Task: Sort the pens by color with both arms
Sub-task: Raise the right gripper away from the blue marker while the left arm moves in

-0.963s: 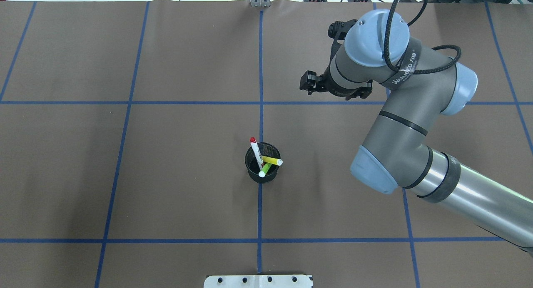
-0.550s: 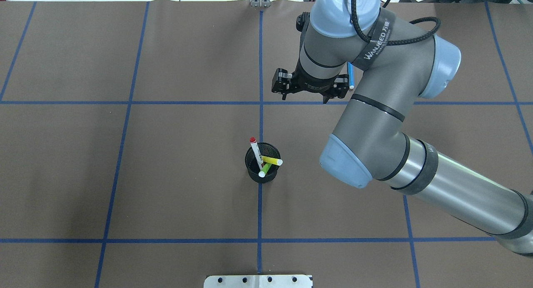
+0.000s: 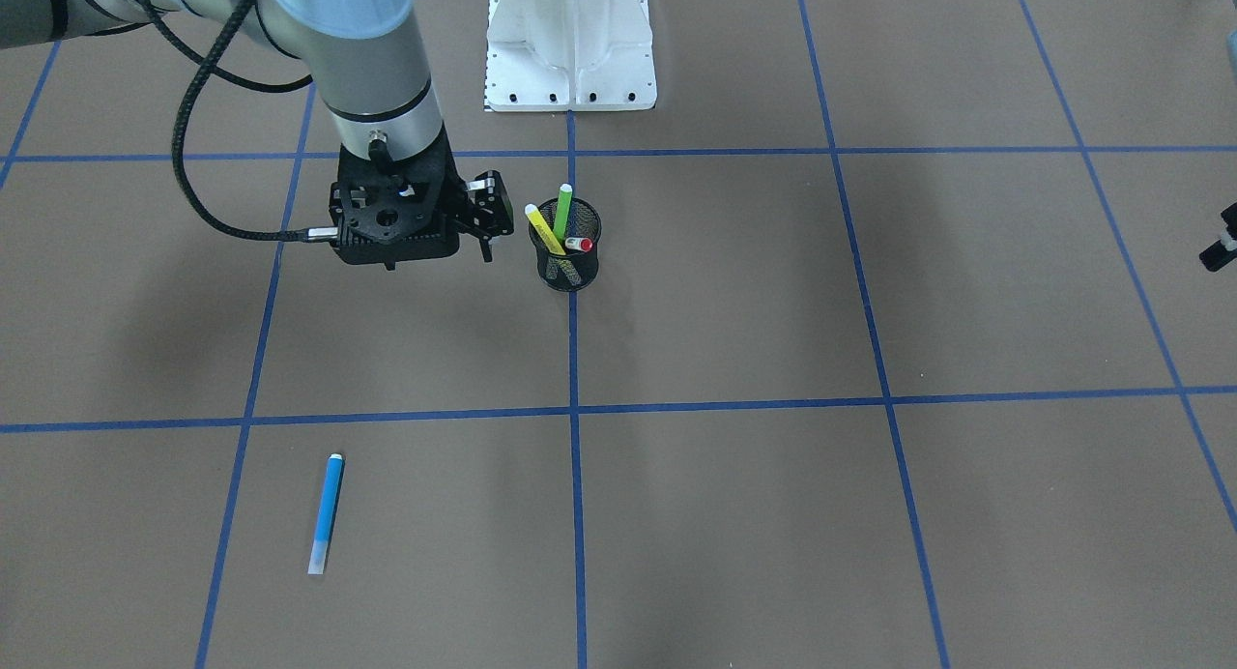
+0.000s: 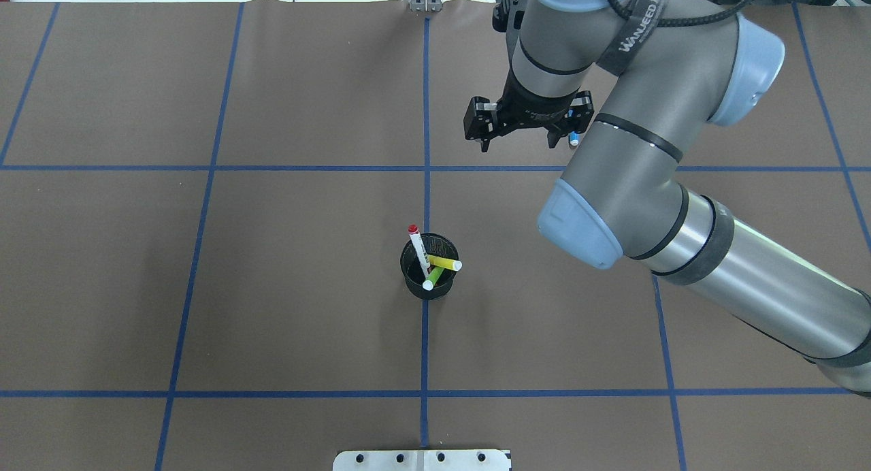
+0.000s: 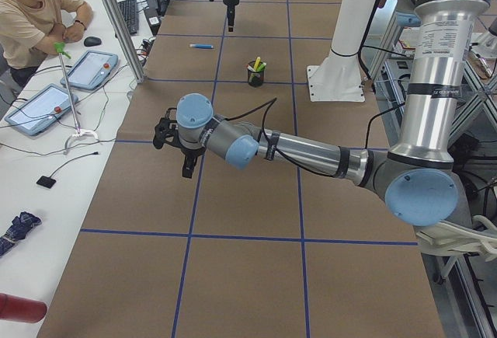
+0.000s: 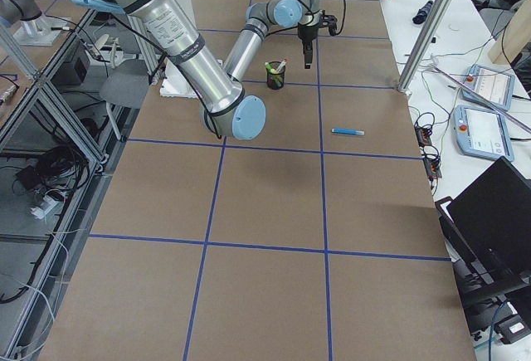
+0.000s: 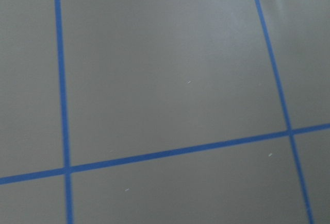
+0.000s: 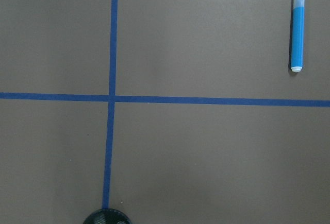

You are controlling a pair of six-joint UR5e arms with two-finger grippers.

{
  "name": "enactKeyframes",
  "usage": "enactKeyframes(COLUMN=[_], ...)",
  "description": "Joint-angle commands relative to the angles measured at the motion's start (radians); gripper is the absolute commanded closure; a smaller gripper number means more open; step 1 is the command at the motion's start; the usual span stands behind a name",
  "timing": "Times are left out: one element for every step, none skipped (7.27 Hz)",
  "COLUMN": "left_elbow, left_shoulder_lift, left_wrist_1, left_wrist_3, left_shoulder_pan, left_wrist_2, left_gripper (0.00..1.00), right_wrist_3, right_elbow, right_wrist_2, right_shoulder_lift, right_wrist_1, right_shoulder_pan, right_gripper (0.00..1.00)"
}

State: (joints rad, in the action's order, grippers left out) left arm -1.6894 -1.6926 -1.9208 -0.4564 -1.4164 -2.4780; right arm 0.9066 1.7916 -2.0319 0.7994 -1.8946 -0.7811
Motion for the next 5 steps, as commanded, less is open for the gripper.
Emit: enactKeyframes(left_elbow=[-0.006,-0.036,-0.038,-0.027,0.022], left_shoulder_lift=[-0.141,-0.248,-0.395,-0.511,-0.586], left_wrist_1=[0.049,0.227,0.435,0.582,0.615], left_wrist_3=[-0.206,-0.231,-0.231,-0.231,-0.232], left_shoulder_pan=[0.143,0.233,0.323,0.423,0.448], left_wrist_2=[0.052,0.123,0.236,0.292,0.289], left_gripper=[0.0,0.0,0.0,0.0,0.0], right_wrist_3=[-0.064,-0.066,-0.066,-0.066,-0.066], right_elbow=[-0.004,-0.021,-0.023,-0.024,-0.026], right_wrist_2=[-0.014,-0.013,-0.013,-0.013,-0.017], right_shoulder_lift=[0.033,0.034,0.037,0.058,0.087], right_wrist_1=[0.003,0.006,0.009,0.055,0.107], right_shoulder_pan=[-0.046,-0.05,-0.055,-0.056,-0.056], right_gripper=[0.01,0.01,0.01,0.01,0.01])
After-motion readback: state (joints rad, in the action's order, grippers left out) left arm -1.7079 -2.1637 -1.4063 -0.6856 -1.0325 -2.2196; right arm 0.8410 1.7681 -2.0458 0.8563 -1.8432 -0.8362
